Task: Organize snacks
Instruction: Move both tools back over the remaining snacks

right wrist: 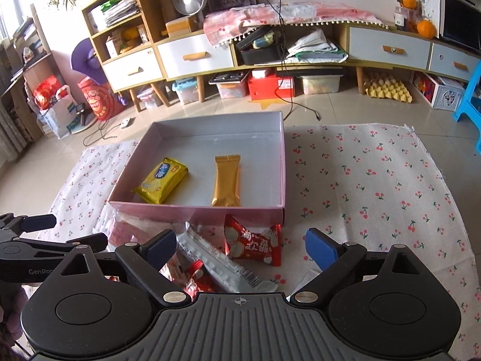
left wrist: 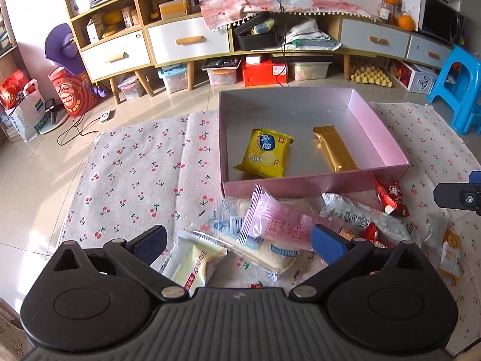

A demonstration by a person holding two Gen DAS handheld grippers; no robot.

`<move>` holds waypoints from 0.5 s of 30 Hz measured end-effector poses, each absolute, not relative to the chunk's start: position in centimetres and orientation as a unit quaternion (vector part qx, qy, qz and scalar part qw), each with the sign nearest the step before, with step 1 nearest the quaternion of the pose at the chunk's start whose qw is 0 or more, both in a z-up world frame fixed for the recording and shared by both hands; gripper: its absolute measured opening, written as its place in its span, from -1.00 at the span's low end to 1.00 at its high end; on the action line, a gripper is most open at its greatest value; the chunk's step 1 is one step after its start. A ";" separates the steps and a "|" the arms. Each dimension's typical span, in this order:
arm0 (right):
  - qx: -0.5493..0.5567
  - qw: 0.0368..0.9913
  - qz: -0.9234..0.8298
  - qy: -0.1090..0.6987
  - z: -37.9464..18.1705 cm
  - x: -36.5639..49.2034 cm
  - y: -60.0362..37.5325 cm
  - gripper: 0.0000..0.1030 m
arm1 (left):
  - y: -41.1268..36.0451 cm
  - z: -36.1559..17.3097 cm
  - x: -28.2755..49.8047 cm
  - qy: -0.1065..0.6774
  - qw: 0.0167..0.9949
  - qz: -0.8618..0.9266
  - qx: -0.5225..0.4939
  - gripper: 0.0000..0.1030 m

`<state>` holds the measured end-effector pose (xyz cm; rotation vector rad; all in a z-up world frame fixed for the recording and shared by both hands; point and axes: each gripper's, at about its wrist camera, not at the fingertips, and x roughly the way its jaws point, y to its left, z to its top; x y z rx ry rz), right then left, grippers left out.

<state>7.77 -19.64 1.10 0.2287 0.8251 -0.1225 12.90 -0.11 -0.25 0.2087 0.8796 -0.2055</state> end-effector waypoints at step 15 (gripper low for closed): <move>0.085 0.897 -0.040 0.432 -3.3 2.3 -16.1 0.84 | 1.1 -4.1 10.6 0.484 0.873 -0.027 0.048 0.98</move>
